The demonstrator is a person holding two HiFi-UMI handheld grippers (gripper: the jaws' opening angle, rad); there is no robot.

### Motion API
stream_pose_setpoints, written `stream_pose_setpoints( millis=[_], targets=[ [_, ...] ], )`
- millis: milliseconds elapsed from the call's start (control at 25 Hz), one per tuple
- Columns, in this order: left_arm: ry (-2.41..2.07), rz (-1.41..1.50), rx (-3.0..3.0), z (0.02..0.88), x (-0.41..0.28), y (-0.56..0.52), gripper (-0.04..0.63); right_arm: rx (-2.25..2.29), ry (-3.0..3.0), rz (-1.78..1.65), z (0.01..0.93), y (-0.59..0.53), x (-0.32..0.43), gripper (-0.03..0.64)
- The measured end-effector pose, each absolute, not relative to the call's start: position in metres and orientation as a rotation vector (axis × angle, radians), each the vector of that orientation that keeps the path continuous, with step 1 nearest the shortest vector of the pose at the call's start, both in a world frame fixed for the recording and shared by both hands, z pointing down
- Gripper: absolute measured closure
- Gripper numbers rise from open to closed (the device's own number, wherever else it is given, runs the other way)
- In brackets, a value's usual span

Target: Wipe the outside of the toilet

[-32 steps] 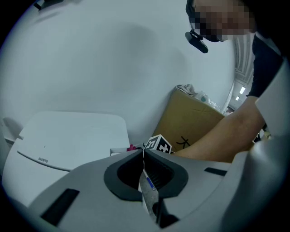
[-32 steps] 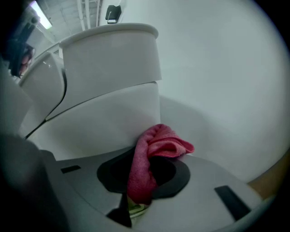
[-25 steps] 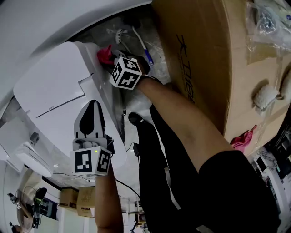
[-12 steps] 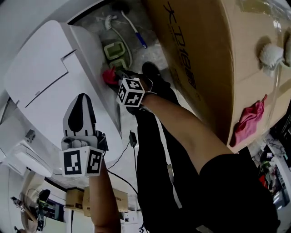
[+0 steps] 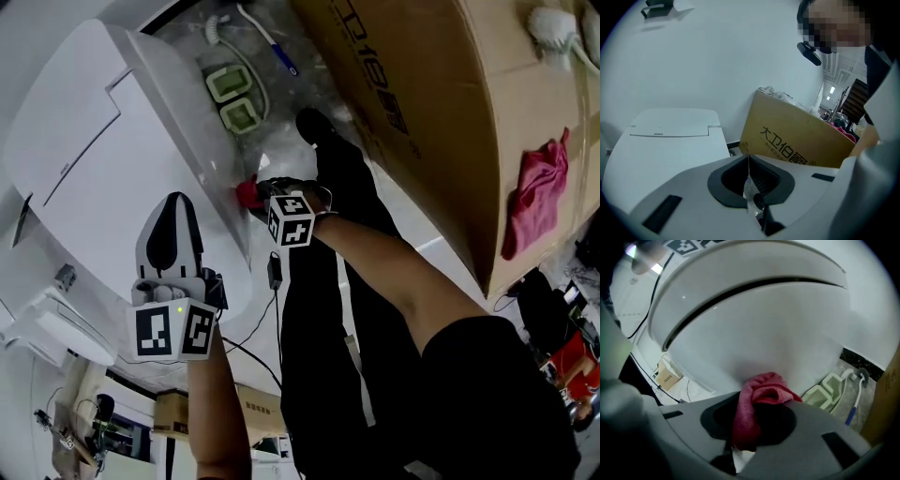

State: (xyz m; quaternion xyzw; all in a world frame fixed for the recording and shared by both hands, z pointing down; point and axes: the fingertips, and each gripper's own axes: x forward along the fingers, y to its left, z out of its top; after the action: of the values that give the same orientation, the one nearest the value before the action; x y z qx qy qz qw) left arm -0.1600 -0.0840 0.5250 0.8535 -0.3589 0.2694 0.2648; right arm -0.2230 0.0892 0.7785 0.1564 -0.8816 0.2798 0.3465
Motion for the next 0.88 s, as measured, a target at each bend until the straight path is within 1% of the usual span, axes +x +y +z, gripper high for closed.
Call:
stream_pose_setpoints(
  millis=[160, 280, 360, 440, 520, 560, 680, 760, 880],
  targets=[
    [-0.950, 0.732, 2.313, 0.529, -0.166, -0.068, 0.575, 0.371, -2.289, 0.816, 0.778, 0.141, -0.246, 0.526],
    [-0.931, 0.742, 2.315, 0.533, -0.167, -0.058, 0.575, 0.261, -2.303, 0.826, 0.773, 0.175, -0.263, 0.526],
    [-0.927, 0.743, 2.310, 0.535, -0.168, -0.054, 0.575, 0.102, -2.336, 0.805, 0.765, 0.201, -0.276, 0.526],
    [-0.924, 0.738, 2.302, 0.534, -0.167, -0.053, 0.575, -0.160, -2.364, 0.790, 0.754, 0.234, -0.283, 0.526],
    [-0.919, 0.730, 2.302, 0.532, -0.164, -0.056, 0.575, -0.376, -2.322, 0.788, 0.753, 0.260, -0.274, 0.526],
    [-0.916, 0.727, 2.306, 0.529, -0.162, -0.059, 0.575, -0.407, -2.292, 0.797, 0.757, 0.263, -0.265, 0.526],
    [-0.922, 0.720, 2.310, 0.521, -0.158, -0.071, 0.575, -0.269, -2.267, 0.839, 0.765, 0.226, -0.231, 0.526],
    [-0.928, 0.715, 2.303, 0.516, -0.154, -0.081, 0.575, -0.096, -2.282, 0.862, 0.766, 0.176, -0.204, 0.526],
    [-0.941, 0.709, 2.302, 0.508, -0.145, -0.101, 0.575, 0.134, -2.295, 0.772, 0.764, 0.086, -0.155, 0.526]
  ],
)
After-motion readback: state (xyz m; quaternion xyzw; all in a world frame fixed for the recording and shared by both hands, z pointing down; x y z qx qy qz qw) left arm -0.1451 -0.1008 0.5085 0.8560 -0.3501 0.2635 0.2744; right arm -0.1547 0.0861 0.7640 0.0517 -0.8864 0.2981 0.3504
